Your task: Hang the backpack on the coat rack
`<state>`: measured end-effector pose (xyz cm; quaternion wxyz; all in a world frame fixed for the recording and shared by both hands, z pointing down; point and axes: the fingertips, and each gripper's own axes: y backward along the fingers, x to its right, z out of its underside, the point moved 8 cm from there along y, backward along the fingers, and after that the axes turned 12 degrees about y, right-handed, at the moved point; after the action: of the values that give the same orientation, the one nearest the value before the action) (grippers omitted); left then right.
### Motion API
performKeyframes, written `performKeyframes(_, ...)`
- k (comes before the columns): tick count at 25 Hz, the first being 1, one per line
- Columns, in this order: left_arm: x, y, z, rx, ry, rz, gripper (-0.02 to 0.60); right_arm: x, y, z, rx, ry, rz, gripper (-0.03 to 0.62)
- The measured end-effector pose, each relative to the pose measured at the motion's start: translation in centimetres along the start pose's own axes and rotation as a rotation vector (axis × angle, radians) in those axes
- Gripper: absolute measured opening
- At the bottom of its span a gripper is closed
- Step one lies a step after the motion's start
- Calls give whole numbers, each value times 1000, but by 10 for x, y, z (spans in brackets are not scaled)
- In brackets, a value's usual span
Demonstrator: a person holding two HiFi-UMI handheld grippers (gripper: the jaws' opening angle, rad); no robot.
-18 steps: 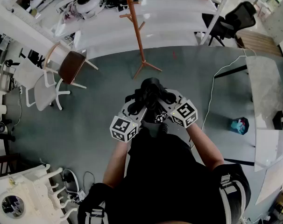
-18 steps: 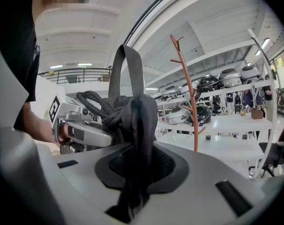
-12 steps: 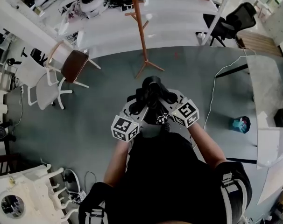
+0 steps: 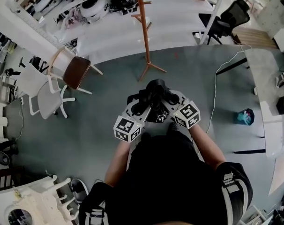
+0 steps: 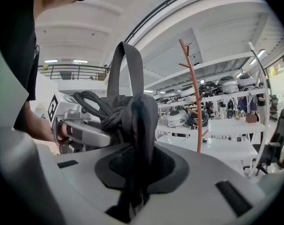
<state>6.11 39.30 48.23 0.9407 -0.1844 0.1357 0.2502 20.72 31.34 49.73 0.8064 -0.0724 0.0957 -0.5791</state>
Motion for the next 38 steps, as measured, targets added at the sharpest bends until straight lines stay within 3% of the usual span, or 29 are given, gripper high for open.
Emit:
performKeyframes(19,-75,92,7,-60,-39,149,95,-97,-68,-15,-27,-35,155,80)
performKeyframes(30,-80,78,1,-48,-34,126,95,-78,-75,-15,-33,-14,126,80)
performKeyframes(38,-86,44,-16,-25,-16,73,95,-31,-82,-19,-36,2,65,80)
